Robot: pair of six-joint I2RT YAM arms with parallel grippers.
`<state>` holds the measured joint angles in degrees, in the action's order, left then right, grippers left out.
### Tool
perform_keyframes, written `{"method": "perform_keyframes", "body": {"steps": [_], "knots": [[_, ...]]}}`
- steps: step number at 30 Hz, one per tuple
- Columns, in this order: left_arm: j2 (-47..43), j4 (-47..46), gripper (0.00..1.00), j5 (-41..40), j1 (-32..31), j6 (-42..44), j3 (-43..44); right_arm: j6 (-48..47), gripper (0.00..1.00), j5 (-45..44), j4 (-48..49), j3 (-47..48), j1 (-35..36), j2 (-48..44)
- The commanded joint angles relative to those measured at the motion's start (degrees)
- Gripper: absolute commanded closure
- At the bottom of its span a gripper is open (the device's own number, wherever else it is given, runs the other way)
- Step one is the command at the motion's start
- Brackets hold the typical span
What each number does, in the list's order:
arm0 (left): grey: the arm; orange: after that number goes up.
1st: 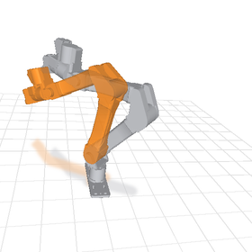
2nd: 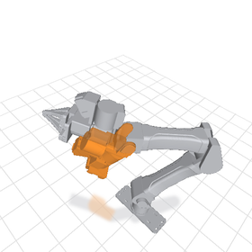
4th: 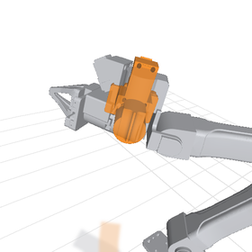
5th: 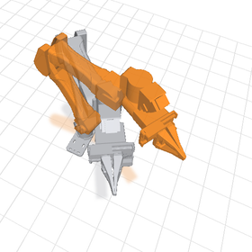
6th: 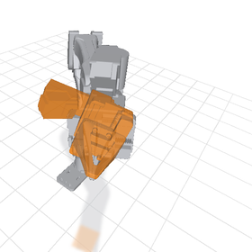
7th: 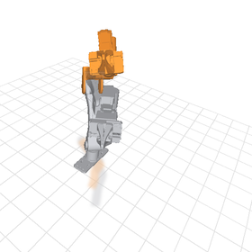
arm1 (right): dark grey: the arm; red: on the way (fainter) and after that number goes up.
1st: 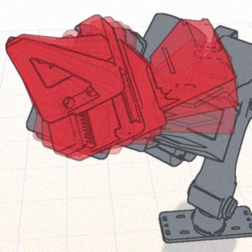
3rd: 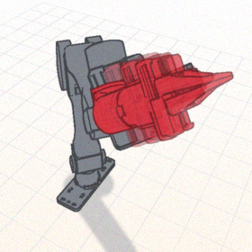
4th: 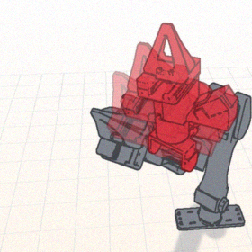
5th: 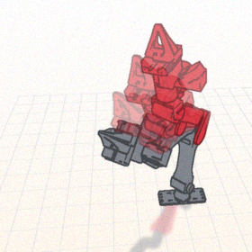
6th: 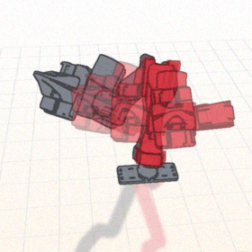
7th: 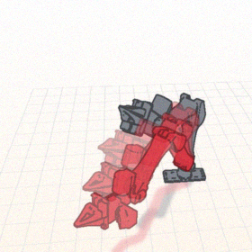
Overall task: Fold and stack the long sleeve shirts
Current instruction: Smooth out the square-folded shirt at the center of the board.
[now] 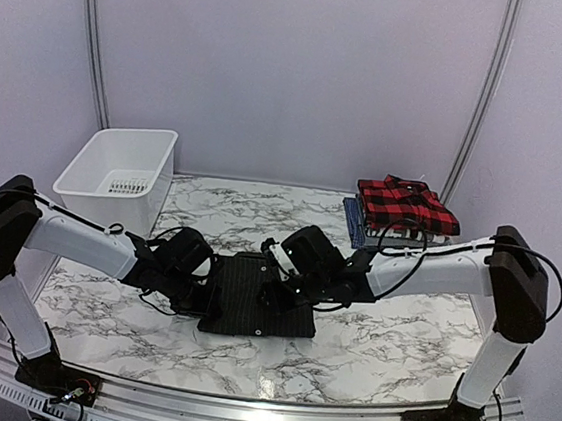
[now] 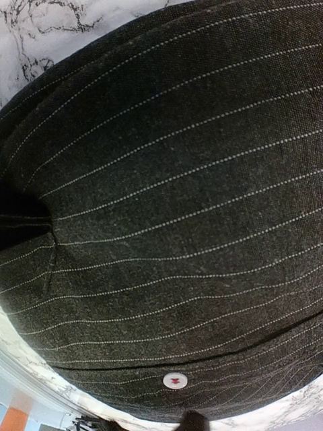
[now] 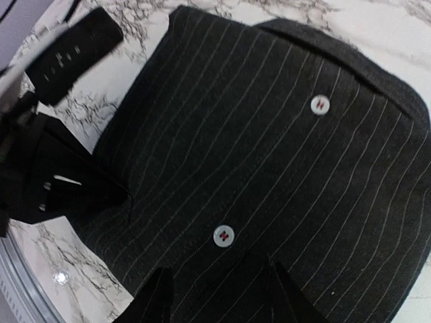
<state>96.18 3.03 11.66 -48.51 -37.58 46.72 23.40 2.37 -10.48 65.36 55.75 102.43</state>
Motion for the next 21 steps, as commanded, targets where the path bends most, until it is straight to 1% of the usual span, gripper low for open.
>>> {"method": "perform_keyframes", "body": {"steps": [1, 6, 12, 17, 21], "knots": [[0.9, 1.9, 1.0, -0.3, -0.5, -0.5, -0.9, 1.5, 0.56, -4.9, -3.6, -2.3, 2.2, 3.0], [1.0, 2.0, 1.0, -0.3, -0.5, -0.5, -1.0, 3.2, 0.51, -5.9, -4.0, -5.7, 3.0, 3.7], [0.7, 2.2, 1.0, -0.4, -0.6, -0.6, -1.2, 4.8, 0.48, -7.7, -5.6, -8.2, 2.5, -4.2], [-0.4, 2.7, 1.0, -0.7, -0.5, -0.7, -1.0, 6.7, 0.5, -7.4, -4.6, -13.2, 0.5, -11.1], [-0.8, 3.2, 0.99, -0.4, -0.4, -0.7, -0.1, 7.6, 0.54, -5.9, -3.2, -17.4, -0.9, -11.4]]}}
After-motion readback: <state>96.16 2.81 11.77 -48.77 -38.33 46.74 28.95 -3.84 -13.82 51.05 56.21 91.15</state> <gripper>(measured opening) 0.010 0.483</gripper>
